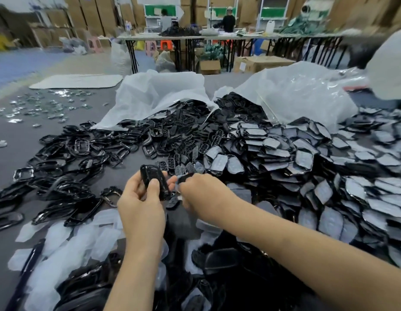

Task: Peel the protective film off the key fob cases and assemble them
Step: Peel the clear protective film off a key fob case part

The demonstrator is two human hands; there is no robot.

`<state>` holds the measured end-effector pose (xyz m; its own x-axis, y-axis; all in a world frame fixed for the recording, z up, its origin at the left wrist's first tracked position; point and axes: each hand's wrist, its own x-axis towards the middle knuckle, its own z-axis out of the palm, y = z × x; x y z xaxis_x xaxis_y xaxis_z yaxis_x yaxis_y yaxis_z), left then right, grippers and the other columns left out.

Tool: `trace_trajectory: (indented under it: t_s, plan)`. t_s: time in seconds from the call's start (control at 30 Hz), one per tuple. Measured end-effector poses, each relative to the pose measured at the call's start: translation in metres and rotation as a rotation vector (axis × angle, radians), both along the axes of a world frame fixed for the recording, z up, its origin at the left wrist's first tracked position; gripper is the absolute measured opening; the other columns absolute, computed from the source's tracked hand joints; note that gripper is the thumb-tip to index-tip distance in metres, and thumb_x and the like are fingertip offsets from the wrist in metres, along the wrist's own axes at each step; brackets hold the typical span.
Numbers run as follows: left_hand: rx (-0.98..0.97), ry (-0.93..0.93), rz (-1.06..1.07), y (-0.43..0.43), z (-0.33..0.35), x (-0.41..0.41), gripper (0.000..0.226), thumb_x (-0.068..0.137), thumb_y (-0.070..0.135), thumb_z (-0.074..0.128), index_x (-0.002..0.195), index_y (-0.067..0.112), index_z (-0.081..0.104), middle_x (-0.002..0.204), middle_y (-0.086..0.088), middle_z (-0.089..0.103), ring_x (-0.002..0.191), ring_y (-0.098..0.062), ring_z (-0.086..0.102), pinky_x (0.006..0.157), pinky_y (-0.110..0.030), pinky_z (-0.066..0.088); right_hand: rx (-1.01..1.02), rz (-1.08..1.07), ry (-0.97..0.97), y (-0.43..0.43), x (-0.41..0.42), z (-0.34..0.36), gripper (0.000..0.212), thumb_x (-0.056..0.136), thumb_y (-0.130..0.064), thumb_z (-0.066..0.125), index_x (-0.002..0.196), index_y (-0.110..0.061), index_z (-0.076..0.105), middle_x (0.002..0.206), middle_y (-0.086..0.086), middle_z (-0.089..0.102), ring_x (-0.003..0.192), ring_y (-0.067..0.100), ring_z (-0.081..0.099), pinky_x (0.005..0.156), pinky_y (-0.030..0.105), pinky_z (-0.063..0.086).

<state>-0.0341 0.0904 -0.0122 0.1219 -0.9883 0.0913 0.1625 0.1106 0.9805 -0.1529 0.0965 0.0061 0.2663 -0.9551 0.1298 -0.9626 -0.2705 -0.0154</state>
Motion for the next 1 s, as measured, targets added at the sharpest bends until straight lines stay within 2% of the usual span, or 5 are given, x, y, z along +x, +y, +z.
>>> trace_trajectory:
  t_s: [0.13,0.27,0.4,0.6,1.0]
  plan:
    - [0.024,0.024,-0.053,0.003,-0.002,-0.005,0.022,0.097,0.003,0.050,0.111,0.012,0.064,0.093,-0.001,0.075,0.090,-0.020,0.072,0.086,-0.040,0.056,-0.334,-0.338,-0.841,0.017,-0.021,0.006,0.009,0.084,-0.010,0.063,0.076,-0.009,0.067,0.073,0.001,0.066,0.070,0.010,0.057,0.064,0.025,0.046]
    - [0.032,0.076,-0.213,0.014,-0.002,-0.019,0.020,0.097,-0.001,0.049,0.100,0.012,0.064,0.082,-0.003,0.075,0.079,-0.020,0.074,0.067,-0.022,0.057,-0.293,-0.544,-1.607,0.040,-0.047,0.021,0.009,0.086,-0.005,0.063,0.079,-0.011,0.064,0.069,0.004,0.066,0.049,0.007,0.051,0.046,0.019,0.040]
    - [0.069,0.148,-0.404,0.032,0.000,-0.037,0.019,0.094,-0.004,0.050,0.099,0.007,0.065,0.081,-0.009,0.075,0.076,-0.022,0.074,0.062,-0.022,0.056,-0.243,-0.488,-1.972,0.070,-0.052,0.016,0.010,0.091,0.004,0.054,0.083,-0.002,0.058,0.067,0.012,0.067,0.054,0.016,0.064,0.051,0.019,0.051]
    - [0.181,0.318,-0.686,0.055,0.006,-0.049,0.017,0.078,0.013,0.062,0.089,0.010,0.075,0.093,-0.014,0.074,0.087,-0.028,0.073,0.065,-0.021,0.056,-0.233,-0.495,-2.096,0.087,-0.060,0.008,0.011,0.084,0.005,0.060,0.089,-0.005,0.061,0.065,0.009,0.069,0.060,0.016,0.069,0.057,0.018,0.054]
    - [0.156,0.337,-0.725,0.062,0.013,-0.052,0.024,0.080,0.010,0.060,0.093,0.019,0.077,0.088,-0.012,0.074,0.080,-0.024,0.074,0.066,-0.019,0.056,-0.249,-0.384,-1.959,0.094,-0.064,0.007,0.008,0.072,-0.020,0.067,0.066,-0.017,0.072,0.067,0.008,0.068,0.060,0.016,0.068,0.059,0.020,0.054]
